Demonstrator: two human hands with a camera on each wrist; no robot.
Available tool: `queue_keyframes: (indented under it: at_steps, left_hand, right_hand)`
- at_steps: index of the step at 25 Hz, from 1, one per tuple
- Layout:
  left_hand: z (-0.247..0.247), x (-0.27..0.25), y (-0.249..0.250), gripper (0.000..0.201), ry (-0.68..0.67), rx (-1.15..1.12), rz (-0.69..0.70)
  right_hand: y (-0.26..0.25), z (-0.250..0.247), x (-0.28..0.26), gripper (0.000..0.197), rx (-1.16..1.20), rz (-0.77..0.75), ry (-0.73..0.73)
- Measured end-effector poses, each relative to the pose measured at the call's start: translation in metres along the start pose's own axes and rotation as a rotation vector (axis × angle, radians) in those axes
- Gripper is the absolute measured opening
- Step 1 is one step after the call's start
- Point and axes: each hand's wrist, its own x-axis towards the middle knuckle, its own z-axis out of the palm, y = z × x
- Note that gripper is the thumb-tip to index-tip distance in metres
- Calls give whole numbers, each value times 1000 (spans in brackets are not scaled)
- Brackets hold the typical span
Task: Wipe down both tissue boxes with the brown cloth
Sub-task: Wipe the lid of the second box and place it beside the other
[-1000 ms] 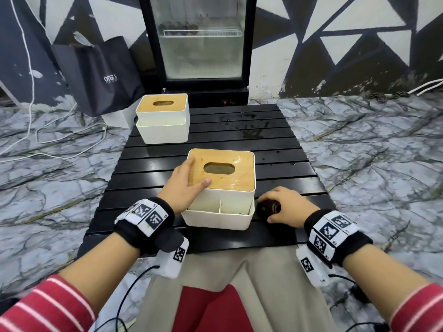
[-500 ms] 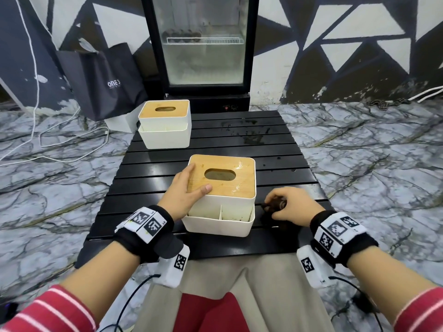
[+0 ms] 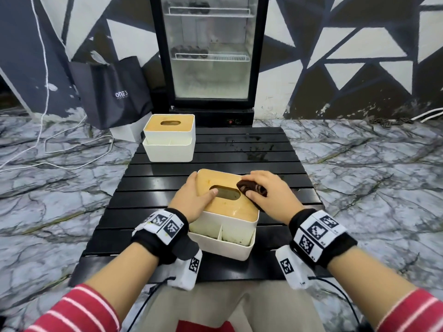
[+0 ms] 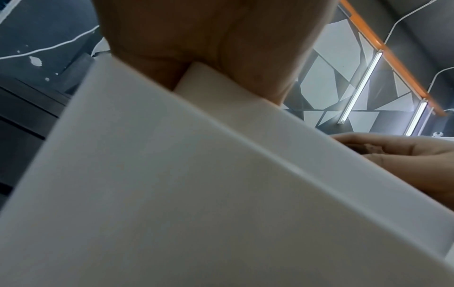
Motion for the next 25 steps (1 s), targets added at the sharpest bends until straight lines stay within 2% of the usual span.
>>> queue_keyframes:
  at_steps: [4, 8, 11, 15, 18, 21, 25]
  left_hand:
    - [8, 5, -2, 67, 73, 35, -51]
    - [9, 6, -3, 66, 73, 37, -56]
    - [6, 5, -3, 64, 63, 26, -42]
    - [6, 2, 1, 61, 77, 33, -38]
    - [7, 1, 2, 62, 93, 59, -54]
    - [7, 0, 3, 61, 87, 68, -48]
    - [5, 2, -1, 60, 65, 34, -27]
  right_hand:
    - [2, 24, -18, 35, 71, -116, 64]
    - [4, 33, -36, 39, 124, -210, 27]
    - [14, 26, -17, 33, 131, -198, 48]
    - [21, 22, 6, 34, 88, -66, 69]
    - [13, 28, -12, 33, 80, -136, 72]
    - [6, 32, -37, 37, 86, -246, 3]
    - [16, 25, -23, 35, 94, -263, -18]
